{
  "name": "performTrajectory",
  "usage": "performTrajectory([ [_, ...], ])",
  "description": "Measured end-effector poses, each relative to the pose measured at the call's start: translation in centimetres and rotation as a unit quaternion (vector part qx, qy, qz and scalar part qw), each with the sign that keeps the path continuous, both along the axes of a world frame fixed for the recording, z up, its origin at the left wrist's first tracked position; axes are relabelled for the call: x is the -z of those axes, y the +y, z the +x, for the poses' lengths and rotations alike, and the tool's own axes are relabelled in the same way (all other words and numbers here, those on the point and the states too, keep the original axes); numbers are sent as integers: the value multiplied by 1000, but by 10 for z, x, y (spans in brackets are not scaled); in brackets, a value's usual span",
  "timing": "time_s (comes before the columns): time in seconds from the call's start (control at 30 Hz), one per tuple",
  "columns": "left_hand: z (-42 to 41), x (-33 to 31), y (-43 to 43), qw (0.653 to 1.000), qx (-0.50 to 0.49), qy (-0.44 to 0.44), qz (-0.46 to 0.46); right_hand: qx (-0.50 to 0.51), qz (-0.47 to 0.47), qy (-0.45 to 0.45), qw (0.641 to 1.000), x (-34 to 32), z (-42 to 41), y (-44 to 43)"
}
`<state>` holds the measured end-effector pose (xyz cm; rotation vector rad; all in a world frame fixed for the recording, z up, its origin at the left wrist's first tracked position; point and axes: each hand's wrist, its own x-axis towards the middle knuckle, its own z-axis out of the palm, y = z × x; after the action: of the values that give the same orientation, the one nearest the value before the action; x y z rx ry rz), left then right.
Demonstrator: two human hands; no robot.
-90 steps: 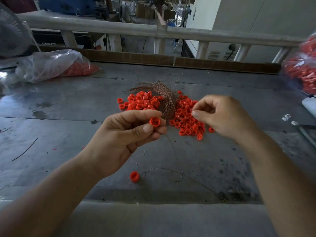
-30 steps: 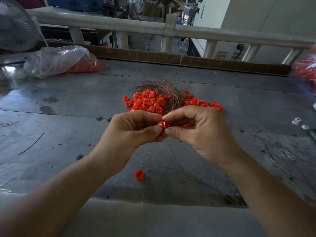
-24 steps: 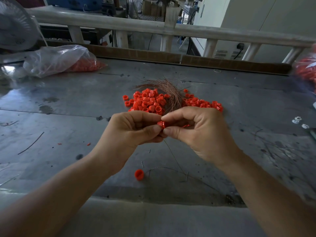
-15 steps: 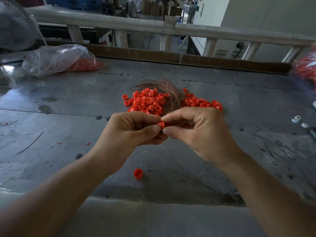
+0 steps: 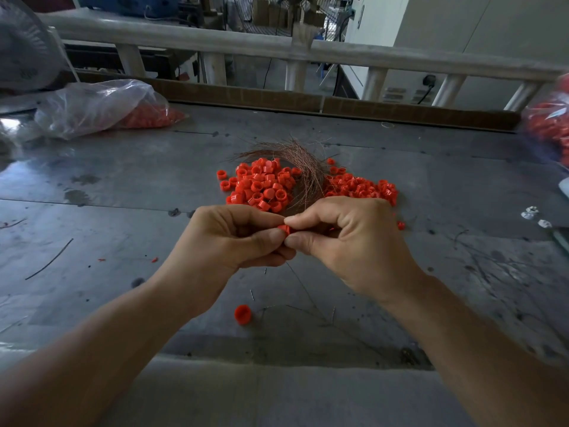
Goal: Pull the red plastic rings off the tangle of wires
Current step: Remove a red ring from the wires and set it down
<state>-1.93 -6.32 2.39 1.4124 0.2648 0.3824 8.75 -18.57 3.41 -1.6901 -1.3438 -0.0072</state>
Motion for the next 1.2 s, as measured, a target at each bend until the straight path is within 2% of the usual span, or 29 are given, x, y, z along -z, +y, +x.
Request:
performTrajectory([
  [0.1, 1, 0, 1, 999, 4, 3, -32, -8, 13, 4, 1000, -1, 1, -1],
  [0.2, 0, 0, -1, 999, 13, 4, -33, -31, 20, 57, 998, -2, 4, -2],
  [0.4, -1, -1, -2, 999, 27, 7, -31, -47, 19, 49, 998, -1, 4, -2],
  [0.5, -2, -1, -1, 998, 42, 11, -40, -64, 3, 100, 993, -3, 5, -2],
  [0.63, -2, -2, 1, 995, 78, 17, -61, -91, -33, 120, 988, -4, 8, -3],
  [0.8, -4, -2, 3, 990, 107, 17, -89, -126, -102, 59, 985, -8, 10, -4],
  [0.9, -4, 0, 3, 987, 114, 0, -112, -115, -108, 31, 987, -8, 9, -4],
  [1.1, -5, -3, -1, 995, 89, -38, 35, -80, -97, 12, 992, -6, 0, -2],
  [1.2, -7, -3, -2, 994, 90, -52, 34, -83, -101, 29, 991, -7, -5, -2],
])
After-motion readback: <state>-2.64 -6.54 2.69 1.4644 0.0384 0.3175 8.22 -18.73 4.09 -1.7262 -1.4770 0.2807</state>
